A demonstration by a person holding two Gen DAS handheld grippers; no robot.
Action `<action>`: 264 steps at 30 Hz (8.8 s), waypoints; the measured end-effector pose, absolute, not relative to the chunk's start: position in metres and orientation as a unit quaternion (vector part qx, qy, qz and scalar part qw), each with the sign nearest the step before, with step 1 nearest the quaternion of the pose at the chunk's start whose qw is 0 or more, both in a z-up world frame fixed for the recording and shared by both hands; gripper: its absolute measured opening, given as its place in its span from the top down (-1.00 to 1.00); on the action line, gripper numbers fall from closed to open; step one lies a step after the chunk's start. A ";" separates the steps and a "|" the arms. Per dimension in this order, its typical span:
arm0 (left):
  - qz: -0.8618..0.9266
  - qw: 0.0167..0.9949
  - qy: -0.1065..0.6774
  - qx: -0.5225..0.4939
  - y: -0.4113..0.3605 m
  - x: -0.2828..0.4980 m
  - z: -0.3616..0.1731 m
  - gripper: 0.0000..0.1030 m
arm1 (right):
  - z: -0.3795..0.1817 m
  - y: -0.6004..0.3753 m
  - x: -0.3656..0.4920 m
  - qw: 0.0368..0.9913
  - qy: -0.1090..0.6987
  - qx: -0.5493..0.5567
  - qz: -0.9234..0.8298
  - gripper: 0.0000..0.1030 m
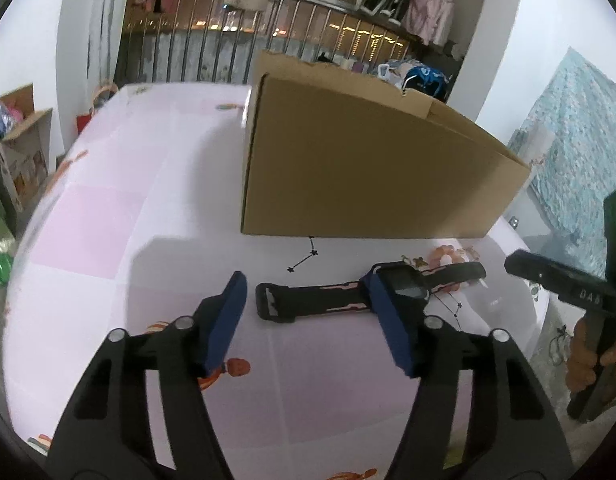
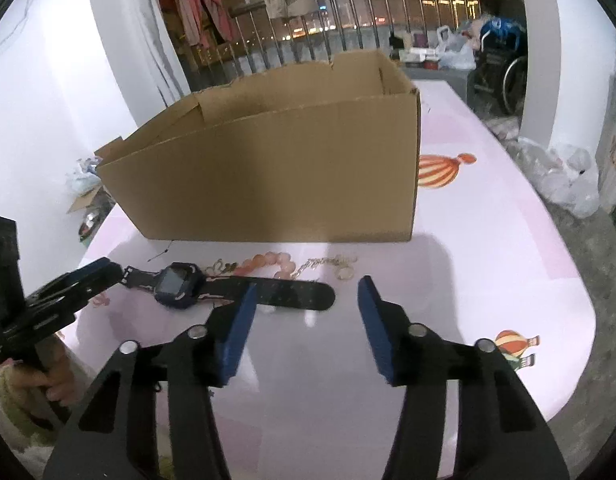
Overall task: Organize jewelry
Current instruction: 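Move both open grippers down toward the black smartwatch strap, then close the left gripper on the strap buckle while the right gripper grips near the watch face, then hold the black watch strap closed in both grippers, then lift the black watch strap up toward the box with both grippers, then lower the watch into the box and open both grippers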
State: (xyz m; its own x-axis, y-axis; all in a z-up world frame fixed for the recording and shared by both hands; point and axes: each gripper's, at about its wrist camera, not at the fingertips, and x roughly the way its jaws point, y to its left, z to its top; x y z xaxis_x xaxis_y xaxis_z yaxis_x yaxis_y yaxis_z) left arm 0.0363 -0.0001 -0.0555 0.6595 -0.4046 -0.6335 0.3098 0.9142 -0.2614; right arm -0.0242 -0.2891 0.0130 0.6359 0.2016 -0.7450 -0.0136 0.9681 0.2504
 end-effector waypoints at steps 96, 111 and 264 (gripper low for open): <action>-0.159 0.894 0.419 0.003 -0.035 0.039 -0.066 0.28 | -0.005 -0.283 0.010 0.861 0.467 0.183 0.078 -0.02; -0.159 0.894 0.418 0.007 -0.034 0.039 -0.066 0.28 | 0.000 -0.276 0.012 0.852 0.452 0.230 0.132 0.18; -0.220 0.863 0.452 0.045 -0.124 0.248 0.058 0.27 | 0.113 -0.318 0.232 0.868 0.483 -0.009 0.111 0.20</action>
State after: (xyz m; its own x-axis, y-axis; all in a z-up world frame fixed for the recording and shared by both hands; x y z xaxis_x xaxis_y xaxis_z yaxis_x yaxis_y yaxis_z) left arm 0.2482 -0.1235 0.0580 0.4950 -0.3389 -0.8001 0.4210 0.8990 -0.1203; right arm 0.2316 -0.3181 0.1132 0.5082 0.1845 -0.8413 -0.2027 0.9750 0.0914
